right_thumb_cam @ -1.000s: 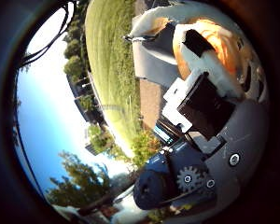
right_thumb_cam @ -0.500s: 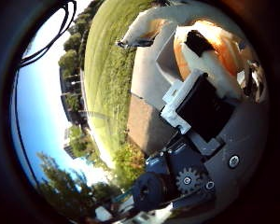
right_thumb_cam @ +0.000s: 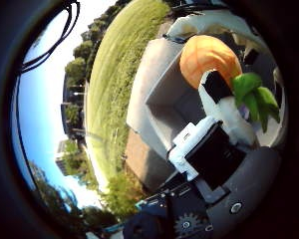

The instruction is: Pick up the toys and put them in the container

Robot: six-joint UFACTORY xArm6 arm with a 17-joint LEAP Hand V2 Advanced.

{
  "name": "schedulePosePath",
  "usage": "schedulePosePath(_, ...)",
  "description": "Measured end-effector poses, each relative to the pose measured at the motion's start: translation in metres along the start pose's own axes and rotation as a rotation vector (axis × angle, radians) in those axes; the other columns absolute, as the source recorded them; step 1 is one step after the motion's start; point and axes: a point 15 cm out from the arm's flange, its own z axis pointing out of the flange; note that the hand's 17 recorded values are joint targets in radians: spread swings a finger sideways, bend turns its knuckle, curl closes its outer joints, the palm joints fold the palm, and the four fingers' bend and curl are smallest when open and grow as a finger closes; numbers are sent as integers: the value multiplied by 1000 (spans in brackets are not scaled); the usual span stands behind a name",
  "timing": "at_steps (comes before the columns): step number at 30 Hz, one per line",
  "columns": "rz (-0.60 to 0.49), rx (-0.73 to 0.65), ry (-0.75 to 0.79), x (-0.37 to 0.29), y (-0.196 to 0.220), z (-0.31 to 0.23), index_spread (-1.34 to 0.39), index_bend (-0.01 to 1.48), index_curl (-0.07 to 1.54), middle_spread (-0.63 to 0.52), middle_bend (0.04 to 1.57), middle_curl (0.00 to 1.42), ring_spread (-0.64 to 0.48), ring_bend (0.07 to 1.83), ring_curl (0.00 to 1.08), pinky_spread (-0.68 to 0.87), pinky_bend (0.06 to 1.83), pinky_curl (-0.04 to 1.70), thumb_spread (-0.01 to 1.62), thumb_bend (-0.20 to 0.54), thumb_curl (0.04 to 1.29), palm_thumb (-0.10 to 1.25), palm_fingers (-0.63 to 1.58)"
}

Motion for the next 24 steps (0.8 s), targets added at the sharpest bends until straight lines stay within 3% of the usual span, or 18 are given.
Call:
schedulePosePath(3,-5,-1,-2,9,2,-3,-453,624,93,-34,262,661,225,799,463,426,1053,727,1124,-46,515,708,-69)
schedulePosePath(7,11,-1,0,35,8,-15,-416,488,113,16,192,559,271,688,384,478,956,649,1112,-40,466,665,-29)
schedulePosePath(14,125,76,26,138,23,-57,-267,374,160,28,234,494,275,643,343,476,720,531,1115,-36,421,632,70)
schedulePosePath(24,70,44,350,304,69,-66,-207,247,221,25,193,425,265,557,310,444,554,423,1121,-42,355,500,164)
